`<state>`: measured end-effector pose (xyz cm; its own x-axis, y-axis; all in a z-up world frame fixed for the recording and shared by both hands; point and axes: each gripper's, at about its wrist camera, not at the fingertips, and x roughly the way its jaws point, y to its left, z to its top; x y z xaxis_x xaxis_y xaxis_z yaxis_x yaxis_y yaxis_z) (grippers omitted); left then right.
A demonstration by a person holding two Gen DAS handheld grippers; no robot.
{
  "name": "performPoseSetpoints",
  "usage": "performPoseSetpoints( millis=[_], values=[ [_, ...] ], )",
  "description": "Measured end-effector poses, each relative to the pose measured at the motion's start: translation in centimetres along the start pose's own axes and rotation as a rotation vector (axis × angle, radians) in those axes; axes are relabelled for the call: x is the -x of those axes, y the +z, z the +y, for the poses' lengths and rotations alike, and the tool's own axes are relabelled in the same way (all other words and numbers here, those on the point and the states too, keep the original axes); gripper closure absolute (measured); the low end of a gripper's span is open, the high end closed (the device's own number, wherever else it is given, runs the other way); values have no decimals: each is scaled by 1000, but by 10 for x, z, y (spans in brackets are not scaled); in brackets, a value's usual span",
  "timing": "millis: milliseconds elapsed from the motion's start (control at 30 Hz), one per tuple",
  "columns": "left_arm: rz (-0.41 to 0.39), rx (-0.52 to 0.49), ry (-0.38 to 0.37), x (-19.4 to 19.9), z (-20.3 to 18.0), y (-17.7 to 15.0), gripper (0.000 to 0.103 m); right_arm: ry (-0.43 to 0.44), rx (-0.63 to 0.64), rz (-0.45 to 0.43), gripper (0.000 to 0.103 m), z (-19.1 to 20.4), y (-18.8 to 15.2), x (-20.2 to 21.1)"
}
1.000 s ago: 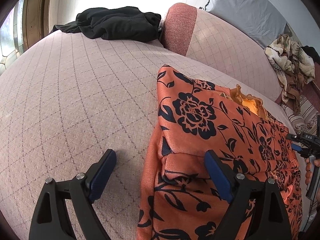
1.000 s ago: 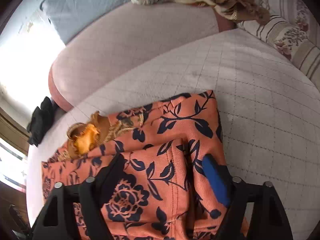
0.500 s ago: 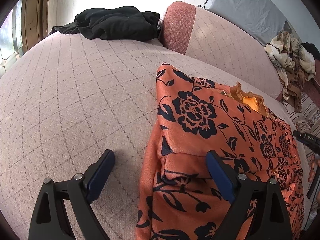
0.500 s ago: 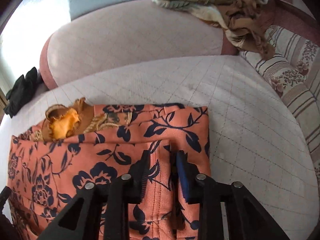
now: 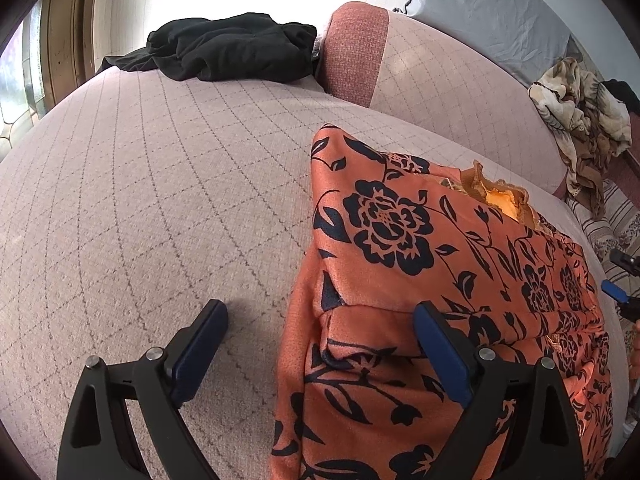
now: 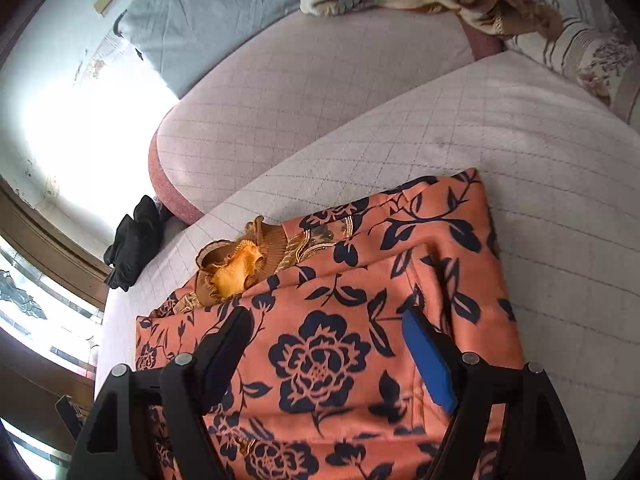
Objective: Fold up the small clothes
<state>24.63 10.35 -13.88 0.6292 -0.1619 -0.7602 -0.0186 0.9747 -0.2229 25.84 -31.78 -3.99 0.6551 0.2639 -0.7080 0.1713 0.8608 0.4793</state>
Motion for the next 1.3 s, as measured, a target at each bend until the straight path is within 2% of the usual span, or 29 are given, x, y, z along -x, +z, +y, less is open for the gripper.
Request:
performPoseSetpoints(
  millis=[100, 133, 233, 300, 467, 567, 700, 833, 967, 1067, 1167, 1300],
  values=[
    [-16, 39, -48, 6, 10, -1, 9, 13, -13, -38, 22, -4, -29, 46],
    [-20, 65, -66, 11, 15, -2, 9, 9, -15, -31, 22, -7, -42, 60],
    [-4, 161, -41, 37, 28, -7, 9, -7, -8, 7, 22, -23, -79, 98],
    [5, 198, -77, 65, 35, -19, 9, -34, -1, 22, 22, -43, -104, 117],
    [35, 186, -81, 133, 41, -74, 9, -115, -50, 26, 22, -88, -145, 164],
    [77, 193, -75, 161, 45, -116, 9, -118, -100, 62, 22, -112, -158, 182],
    [136, 190, -70, 181, 46, -163, 9, -100, -97, 134, 22, -127, -178, 189],
    [179, 171, -37, 186, 47, -186, 9, -46, -144, 197, 22, -136, -196, 187],
    [199, 170, -19, 182, 50, -191, 9, -17, -174, 253, 22, -138, -211, 177],
    [196, 175, -30, 185, 49, -192, 9, -16, -158, 256, 22, -132, -217, 177],
    [185, 170, -42, 189, 47, -192, 9, 10, -157, 271, 41, -129, -220, 177],
    [203, 157, -32, 182, 45, -193, 10, 10, -163, 274, 40, -130, -220, 176]
  ],
)
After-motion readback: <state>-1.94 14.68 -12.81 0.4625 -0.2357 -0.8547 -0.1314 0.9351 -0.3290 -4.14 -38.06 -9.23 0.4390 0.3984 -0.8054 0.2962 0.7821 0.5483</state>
